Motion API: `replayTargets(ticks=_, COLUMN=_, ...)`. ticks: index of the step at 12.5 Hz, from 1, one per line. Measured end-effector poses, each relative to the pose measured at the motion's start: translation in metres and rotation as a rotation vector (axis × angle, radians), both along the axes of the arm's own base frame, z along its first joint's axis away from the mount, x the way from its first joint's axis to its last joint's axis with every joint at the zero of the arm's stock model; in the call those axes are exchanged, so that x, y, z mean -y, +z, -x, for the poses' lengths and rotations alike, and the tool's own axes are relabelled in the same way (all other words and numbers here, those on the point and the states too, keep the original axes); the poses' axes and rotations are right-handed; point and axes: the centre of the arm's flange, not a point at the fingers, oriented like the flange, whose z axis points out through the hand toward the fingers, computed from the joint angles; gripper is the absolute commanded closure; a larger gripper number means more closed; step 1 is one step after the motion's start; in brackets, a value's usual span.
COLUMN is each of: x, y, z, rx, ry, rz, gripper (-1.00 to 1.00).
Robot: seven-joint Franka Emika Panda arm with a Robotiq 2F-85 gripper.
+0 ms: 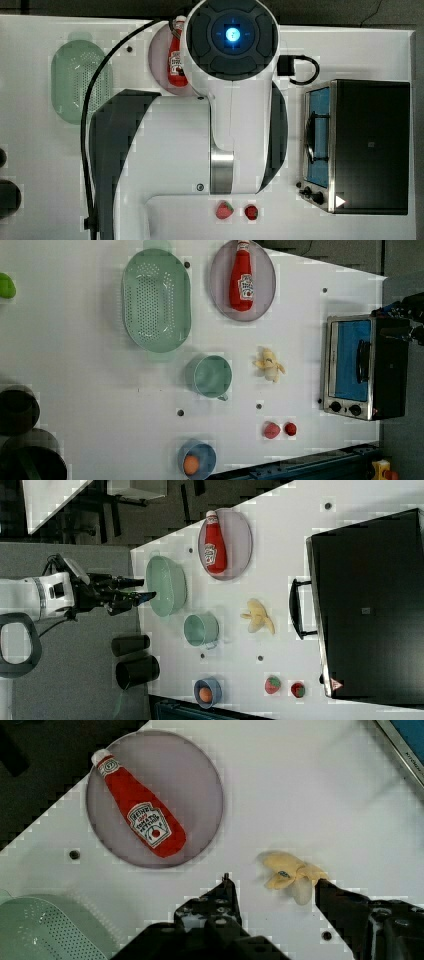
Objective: Pick Banana and place it in mug.
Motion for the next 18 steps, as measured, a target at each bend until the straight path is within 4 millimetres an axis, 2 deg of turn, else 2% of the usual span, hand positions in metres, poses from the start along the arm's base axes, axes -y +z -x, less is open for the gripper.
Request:
replayTargets(ticks=1, x=0.004, y=-0.010, z=0.030, rx=-0.089, ry=-0.008, rz=-0.006, gripper=-0.56)
replayTargets(ticks=2, x=0.012, y=-0.013, z=0.075, rx=-0.205, ry=-0.018, rz=-0.008, gripper=-0.93)
replayTargets(ticks=3, x=0.022, y=-0.007, z=0.112, rx=-0.252, ry=-0.035, rz=-0.020, gripper=-1.00)
replayTargets(ticks=4, x=0.034, y=0.009, z=0.138, rx=-0.238, ry=-0.057, rz=-0.024, gripper=-1.00)
replayTargets(ticks=5, x=0.050, y=0.040, z=0.155, rx=-0.165, ry=-0.080, rz=0.013, gripper=-1.00)
replayTargets(ticks=6, x=0.055, y=0.056, z=0.157, rx=-0.085, ry=-0.088, rz=0.013, gripper=-1.00)
replayTargets(ticks=7, x=0.056, y=0.063, z=0.150, rx=0.009, ry=-0.091, rz=0.005, gripper=-1.00)
replayTargets(ticks=8, x=0.056, y=0.055, z=0.139, rx=0.039, ry=-0.094, rz=0.008, gripper=-1.00)
replayTargets(ticks=10, x=0.057, y=0.000, z=0.110, rx=0.003, ry=-0.097, rz=0.001, gripper=-1.00)
replayTargets(ticks=11, x=0.052, y=-0.038, z=0.096, rx=-0.020, ry=-0.083, rz=0.003, gripper=-1.00)
replayTargets(ticks=12, x=0.044, y=-0.082, z=0.084, rx=-0.044, ry=-0.060, rz=0.006, gripper=-1.00)
replayTargets(ticks=13, x=0.041, y=-0.126, z=0.080, rx=-0.082, ry=-0.026, rz=0.026, gripper=-1.00)
replayTargets(ticks=14, x=0.043, y=-0.201, z=0.096, rx=-0.221, ry=0.037, rz=0.023, gripper=-1.00)
replayTargets(ticks=15, x=0.045, y=-0.253, z=0.101, rx=-0.255, ry=0.110, rz=0.017, gripper=-1.00)
replayTargets(ticks=16, x=0.045, y=-0.271, z=0.100, rx=-0.244, ry=0.169, rz=0.016, gripper=-1.00)
replayTargets(ticks=18, x=0.039, y=-0.275, z=0.091, rx=-0.173, ry=0.274, rz=0.023, gripper=-1.00)
